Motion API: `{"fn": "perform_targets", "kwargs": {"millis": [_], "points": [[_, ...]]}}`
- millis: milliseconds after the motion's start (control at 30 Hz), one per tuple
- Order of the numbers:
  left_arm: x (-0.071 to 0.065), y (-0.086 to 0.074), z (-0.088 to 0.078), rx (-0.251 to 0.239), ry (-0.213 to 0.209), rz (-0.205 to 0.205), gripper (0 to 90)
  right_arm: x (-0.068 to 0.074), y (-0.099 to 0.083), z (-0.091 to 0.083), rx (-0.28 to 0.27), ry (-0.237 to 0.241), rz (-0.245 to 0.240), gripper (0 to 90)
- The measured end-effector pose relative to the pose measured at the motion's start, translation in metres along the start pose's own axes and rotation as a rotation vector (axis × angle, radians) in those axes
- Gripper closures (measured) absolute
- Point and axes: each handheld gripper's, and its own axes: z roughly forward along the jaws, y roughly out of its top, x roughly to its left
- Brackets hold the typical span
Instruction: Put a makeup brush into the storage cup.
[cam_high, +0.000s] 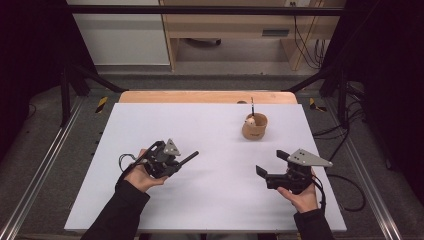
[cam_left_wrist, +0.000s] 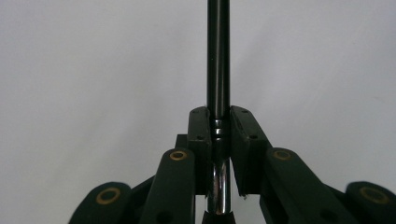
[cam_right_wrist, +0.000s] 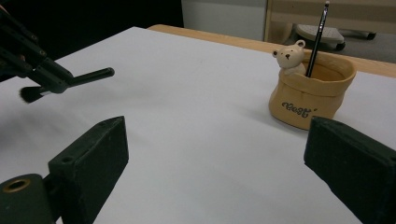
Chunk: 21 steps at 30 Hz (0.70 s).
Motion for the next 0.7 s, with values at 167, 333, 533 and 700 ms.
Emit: {"fn": "perform_targets", "kwargs": {"millis": [167,333,533,700], "points": [[-0.009,0.001,0.001,-0.014,-0.019,0.016,78.7,0.002,0.000,0.001,0.009,0.005,-0.010,7.0],[-0.017,0.002,0.002,-0.016,-0.036,0.044,78.7,0.004,0.000,0.003,0.018,0.008,-0.018,7.1],[-0.028,0.006,0.002,-0.011,-0.066,0.080,78.7,0.008,0.001,0.005,0.033,0.014,-0.038,7.2],[-0.037,0.010,0.001,-0.004,-0.084,0.122,78.7,0.012,0.002,0.007,0.052,0.024,-0.064,7.1]]}}
